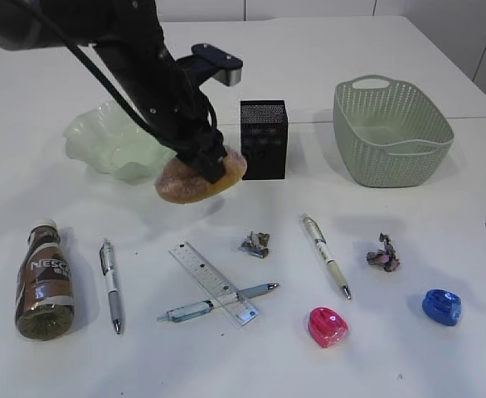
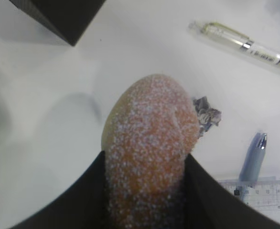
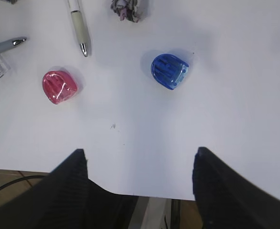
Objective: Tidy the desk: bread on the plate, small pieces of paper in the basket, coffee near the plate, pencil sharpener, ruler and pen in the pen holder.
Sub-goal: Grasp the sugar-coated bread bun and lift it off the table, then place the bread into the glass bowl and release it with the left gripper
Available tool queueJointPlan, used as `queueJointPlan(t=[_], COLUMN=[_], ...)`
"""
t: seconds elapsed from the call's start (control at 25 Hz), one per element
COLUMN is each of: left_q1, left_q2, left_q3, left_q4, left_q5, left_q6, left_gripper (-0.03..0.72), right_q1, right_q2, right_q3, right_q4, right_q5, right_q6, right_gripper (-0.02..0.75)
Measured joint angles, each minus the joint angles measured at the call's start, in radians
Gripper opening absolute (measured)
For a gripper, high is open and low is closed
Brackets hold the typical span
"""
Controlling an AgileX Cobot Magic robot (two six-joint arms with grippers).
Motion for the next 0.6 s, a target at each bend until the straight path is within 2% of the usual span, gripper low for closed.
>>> queueJointPlan(t=[0.4, 0.6], left_q1=[0.013, 0.043], left_q2=[-0.022, -0.025], left_q3=[-0.287, -0.384], left_q4=[0.000, 0.070], left_q5=[0.147, 0.161], left_q6=[-0.032, -0.086], left_gripper=[0.271, 0.271], right_q1=[0.000, 0.000], right_q2=[0.000, 0.000], right_q3=[0.000, 0.000], right_q4=[-0.008, -0.010], right_q5=[-0.043, -0.063], right_q6=[0.000, 0.000], right_gripper=[0.533, 0.533])
